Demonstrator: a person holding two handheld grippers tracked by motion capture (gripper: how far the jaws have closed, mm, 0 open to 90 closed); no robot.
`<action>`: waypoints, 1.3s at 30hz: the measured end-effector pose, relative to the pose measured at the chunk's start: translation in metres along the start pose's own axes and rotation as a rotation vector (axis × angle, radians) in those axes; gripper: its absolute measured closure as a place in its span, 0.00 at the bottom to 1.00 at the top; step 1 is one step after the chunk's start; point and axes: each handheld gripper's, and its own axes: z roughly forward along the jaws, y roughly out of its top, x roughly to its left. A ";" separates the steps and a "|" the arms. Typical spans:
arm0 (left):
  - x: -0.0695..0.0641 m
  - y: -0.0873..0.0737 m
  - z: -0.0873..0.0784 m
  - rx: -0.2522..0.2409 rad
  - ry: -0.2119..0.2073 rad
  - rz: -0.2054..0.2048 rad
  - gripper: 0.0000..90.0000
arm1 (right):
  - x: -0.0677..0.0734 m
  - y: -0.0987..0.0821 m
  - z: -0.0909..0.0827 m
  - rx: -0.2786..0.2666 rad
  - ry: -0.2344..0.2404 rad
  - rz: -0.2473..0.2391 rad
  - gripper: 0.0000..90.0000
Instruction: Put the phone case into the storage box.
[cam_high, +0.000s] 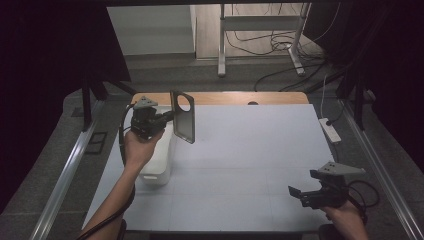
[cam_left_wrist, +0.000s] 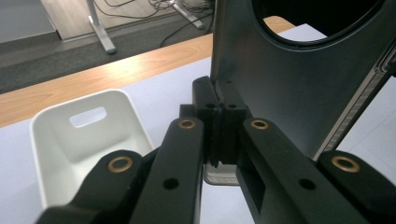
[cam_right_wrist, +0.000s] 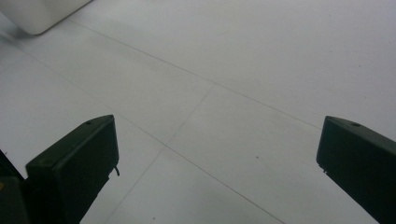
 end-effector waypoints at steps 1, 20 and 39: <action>0.001 0.001 0.000 0.002 0.004 -0.001 0.99 | -0.002 -0.002 -0.001 -0.001 -0.004 0.008 0.00; 0.025 0.007 0.001 0.006 0.065 -0.035 0.99 | -0.005 -0.006 -0.004 -0.003 -0.039 0.019 0.00; 0.050 0.012 0.007 0.013 0.132 -0.064 0.99 | -0.005 -0.006 -0.004 -0.001 -0.047 0.018 0.01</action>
